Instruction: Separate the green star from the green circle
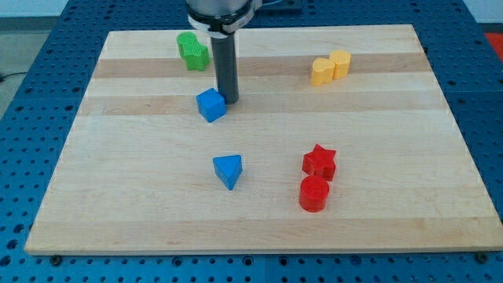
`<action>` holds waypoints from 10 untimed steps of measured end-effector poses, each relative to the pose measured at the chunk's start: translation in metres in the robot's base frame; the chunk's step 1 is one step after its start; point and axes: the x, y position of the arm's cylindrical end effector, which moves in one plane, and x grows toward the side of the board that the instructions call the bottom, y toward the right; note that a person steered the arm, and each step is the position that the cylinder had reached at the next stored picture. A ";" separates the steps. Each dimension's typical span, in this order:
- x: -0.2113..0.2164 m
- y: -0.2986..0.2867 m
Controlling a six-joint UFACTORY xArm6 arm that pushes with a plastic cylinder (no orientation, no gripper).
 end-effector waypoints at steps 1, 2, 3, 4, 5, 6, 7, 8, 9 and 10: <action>0.000 -0.011; -0.047 0.044; -0.119 0.050; -0.180 0.004; -0.185 -0.055; -0.155 -0.063; -0.145 -0.059; -0.129 -0.070; -0.106 -0.070; -0.097 -0.038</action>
